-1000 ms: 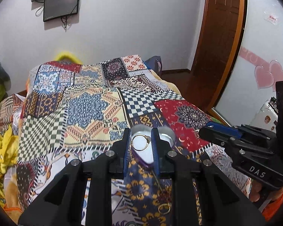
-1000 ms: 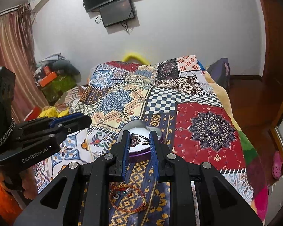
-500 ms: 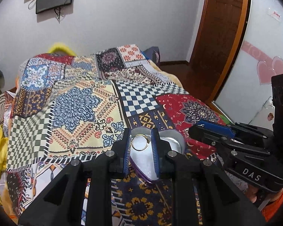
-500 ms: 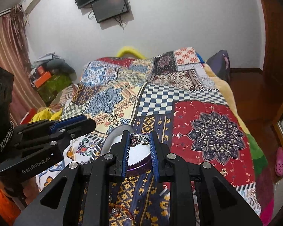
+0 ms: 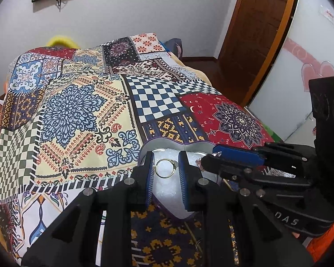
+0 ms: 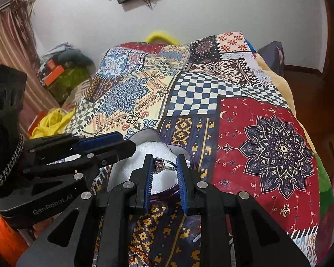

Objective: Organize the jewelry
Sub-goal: 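Lower both rings into the heart tin and open both tools, then move both open tools back to the jewelry pile on the quilt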

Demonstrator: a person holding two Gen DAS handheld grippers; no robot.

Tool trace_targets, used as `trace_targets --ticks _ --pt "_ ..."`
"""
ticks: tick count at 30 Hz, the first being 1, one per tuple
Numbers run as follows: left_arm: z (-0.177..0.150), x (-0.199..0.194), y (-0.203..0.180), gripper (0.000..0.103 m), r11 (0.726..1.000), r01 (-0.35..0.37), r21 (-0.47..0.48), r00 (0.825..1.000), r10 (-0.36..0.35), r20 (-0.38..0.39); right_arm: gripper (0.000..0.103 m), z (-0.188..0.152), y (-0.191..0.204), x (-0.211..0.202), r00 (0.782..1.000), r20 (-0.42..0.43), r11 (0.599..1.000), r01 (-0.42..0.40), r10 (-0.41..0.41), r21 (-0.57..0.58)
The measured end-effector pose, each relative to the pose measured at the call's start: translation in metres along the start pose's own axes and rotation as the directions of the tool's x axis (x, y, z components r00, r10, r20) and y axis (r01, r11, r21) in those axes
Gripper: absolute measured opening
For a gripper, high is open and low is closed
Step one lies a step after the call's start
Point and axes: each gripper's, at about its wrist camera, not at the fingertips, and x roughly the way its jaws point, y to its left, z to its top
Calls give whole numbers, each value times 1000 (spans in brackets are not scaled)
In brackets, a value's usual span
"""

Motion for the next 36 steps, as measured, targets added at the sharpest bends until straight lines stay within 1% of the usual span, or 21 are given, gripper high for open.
trace_targets --ticks 5,11,13,17,20,23,25,27,29,33,36 --pt "1 0 1 20 1000 -5 -3 1000 5 1 19 -1 2 1 1000 -13 1000 2 -2 -8" --pt "4 -8 6 21 1000 14 -27 1000 -14 6 19 0 6 2 999 -34 1000 3 -4 -23" --pt "5 -13 6 21 1000 10 -26 1000 -10 10 19 0 7 1 999 -36 1000 3 -4 -25" --pt "6 -32 5 21 1000 -7 -27 999 8 43 20 1 11 -7 999 -29 999 14 -15 -34" --pt "5 -48 4 24 999 -35 -20 997 36 66 20 3 16 -20 999 -3 998 36 -36 -48" --pt "3 -62 2 27 999 -49 -17 995 50 82 21 4 22 -33 998 25 997 61 -59 -57" --pt "0 -73 1 30 998 -52 -20 994 53 91 23 5 26 -44 996 49 995 80 -76 -65" --pt "-3 -83 0 33 998 -60 -21 993 62 100 29 4 30 -55 993 75 993 92 -87 -67" --pt "-7 -92 -2 34 997 -72 -17 992 73 107 30 2 34 -66 990 97 992 106 -99 -70" --pt "-18 -108 -6 36 997 -76 -14 992 77 104 31 -5 41 -87 985 132 989 126 -115 -80" --pt "-28 -117 -9 40 997 -81 -14 992 82 99 31 -11 45 -97 980 147 986 146 -133 -81"
